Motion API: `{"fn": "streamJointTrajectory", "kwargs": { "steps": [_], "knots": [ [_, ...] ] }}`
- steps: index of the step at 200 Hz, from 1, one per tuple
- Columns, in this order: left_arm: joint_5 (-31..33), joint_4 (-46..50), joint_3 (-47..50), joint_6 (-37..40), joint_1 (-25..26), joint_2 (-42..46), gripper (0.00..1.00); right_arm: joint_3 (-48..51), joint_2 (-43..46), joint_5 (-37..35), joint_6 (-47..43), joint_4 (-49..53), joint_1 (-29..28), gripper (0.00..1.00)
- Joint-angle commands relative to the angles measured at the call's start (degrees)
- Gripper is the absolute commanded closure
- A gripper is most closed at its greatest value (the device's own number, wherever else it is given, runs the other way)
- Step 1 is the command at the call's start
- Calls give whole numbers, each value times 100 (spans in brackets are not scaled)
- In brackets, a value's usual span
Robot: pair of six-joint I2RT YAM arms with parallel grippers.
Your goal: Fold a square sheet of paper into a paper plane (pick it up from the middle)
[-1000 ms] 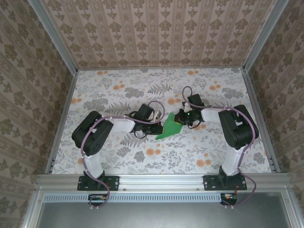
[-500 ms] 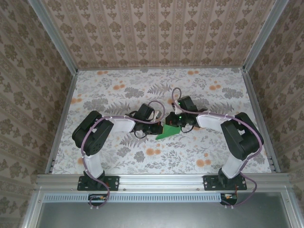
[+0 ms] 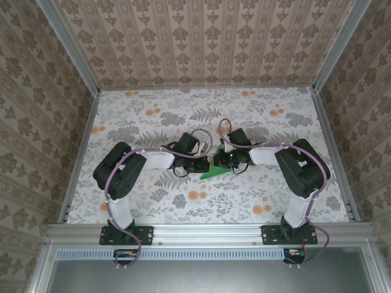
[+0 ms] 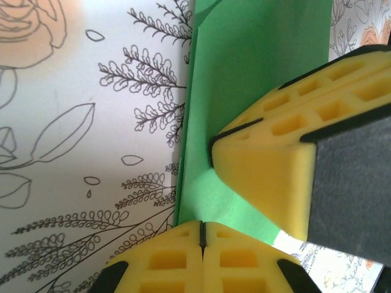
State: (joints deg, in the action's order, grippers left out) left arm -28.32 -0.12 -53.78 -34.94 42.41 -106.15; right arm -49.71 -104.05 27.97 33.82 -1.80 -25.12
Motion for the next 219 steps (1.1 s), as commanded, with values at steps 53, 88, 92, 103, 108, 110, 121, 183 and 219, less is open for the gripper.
{"fn": "streamJointTrajectory", "kwargs": {
  "steps": [53,88,92,103,108,110,121,183,219],
  "knots": [
    [151,1145,152,43,72,-299,100,-98,-203,-184,-218,13,1248,98],
    [125,1136,84,101,69,-284,100,-266,36,-256,-244,102,1548,98],
    [116,1129,78,101,74,-284,100,-262,99,-264,-232,108,1566,98],
    [99,1098,67,101,82,-284,100,-257,290,-284,-240,135,1572,98],
    [98,1089,65,108,83,-279,100,-246,371,-268,-229,138,1564,98],
    [94,1085,55,109,83,-278,100,-238,408,-255,-223,143,1557,98],
    [98,1065,51,101,91,-284,100,-168,584,-183,-188,132,1482,97],
    [155,1047,30,67,92,-301,100,56,494,51,300,-136,457,98],
    [168,1051,39,52,81,-292,100,-56,17,142,300,-149,555,98]
  ]
}}
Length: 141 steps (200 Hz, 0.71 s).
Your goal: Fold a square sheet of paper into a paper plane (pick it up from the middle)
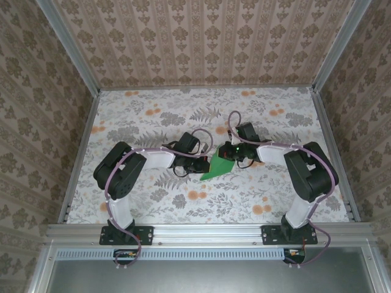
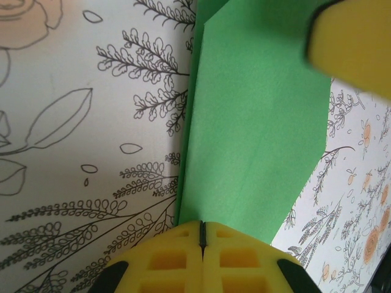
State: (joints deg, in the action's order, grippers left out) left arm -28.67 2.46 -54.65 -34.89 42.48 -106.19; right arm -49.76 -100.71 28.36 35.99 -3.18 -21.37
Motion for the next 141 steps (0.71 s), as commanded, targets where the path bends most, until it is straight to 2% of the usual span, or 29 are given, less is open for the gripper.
{"fn": "streamJointTrajectory", "kwargs": {
  "steps": [1,45,74,113,141],
  "knots": [
    [203,792,128,50,80,-288,100,-47,-331,110,84,-14,191,98],
    [190,755,188,41,77,-261,100,-195,-656,-33,-10,269,918,99],
    [177,723,196,42,73,-253,100,-460,-560,-187,-74,556,1365,98],
    [184,686,193,22,82,-248,100,-369,90,-129,-123,749,1250,98],
    [211,677,190,0,74,-244,100,35,522,-111,106,643,769,98]
  ]
}}
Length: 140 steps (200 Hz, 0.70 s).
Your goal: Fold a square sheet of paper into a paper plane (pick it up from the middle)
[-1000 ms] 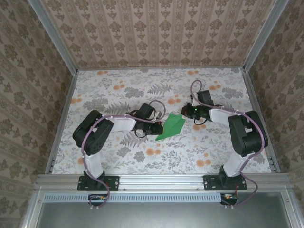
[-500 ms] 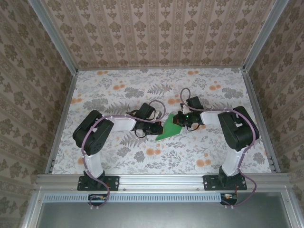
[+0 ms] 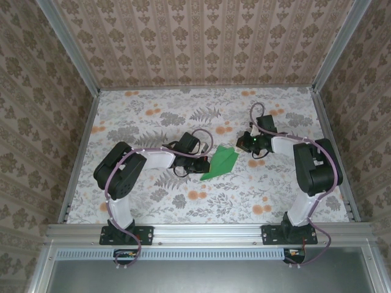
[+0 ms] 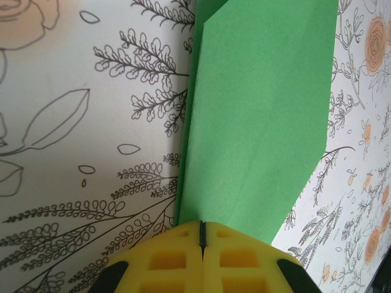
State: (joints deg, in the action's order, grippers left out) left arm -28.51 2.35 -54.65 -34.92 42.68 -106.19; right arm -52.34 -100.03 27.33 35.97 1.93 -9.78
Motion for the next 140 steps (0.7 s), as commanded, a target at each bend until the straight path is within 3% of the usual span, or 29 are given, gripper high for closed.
{"fn": "streamJointTrajectory", "kwargs": {
  "steps": [1,58,97,140],
  "knots": [
    [196,684,191,-2,56,-244,100,307,465,-13,119,127,-409,98],
    [232,627,157,-23,53,-196,100,558,85,395,1004,-668,-1401,98],
    [180,575,141,-11,65,-152,100,650,-353,446,1211,-912,-1507,98],
    [36,246,275,-97,46,86,100,642,-421,-26,1033,-331,-1500,99]
  ]
}}
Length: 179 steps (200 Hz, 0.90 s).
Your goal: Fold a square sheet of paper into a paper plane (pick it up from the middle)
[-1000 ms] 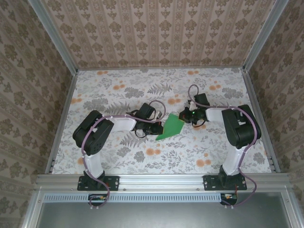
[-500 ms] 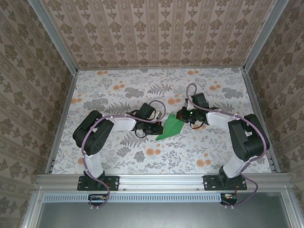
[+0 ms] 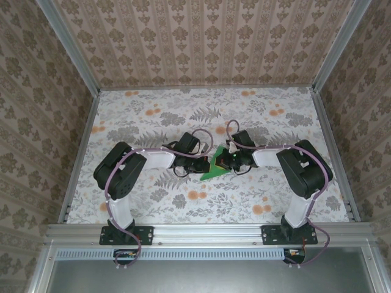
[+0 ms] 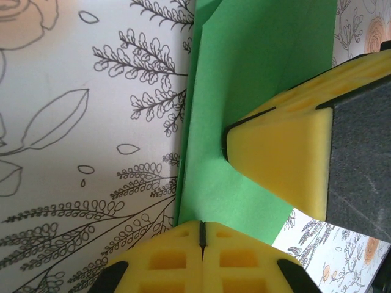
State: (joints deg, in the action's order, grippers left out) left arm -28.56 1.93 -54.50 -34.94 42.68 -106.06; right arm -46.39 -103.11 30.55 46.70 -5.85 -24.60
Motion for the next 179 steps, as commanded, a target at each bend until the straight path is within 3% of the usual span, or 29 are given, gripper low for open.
{"fn": "streamJointTrajectory", "kwargs": {
  "steps": [1,17,48,73,179],
  "knots": [
    [33,275,271,-94,47,84,100,49,-113,-356,-44,459,-18,99],
    [-26,73,346,-168,31,331,100,69,-121,-505,-98,615,-19,99],
    [-18,-93,392,-332,6,982,82,113,-115,-520,-126,646,-19,99],
    [-201,-502,594,-651,7,1233,76,122,-101,-484,-128,636,-19,99],
    [-123,-69,458,-1028,241,623,76,135,-225,-487,-135,688,-27,99]
  ]
}}
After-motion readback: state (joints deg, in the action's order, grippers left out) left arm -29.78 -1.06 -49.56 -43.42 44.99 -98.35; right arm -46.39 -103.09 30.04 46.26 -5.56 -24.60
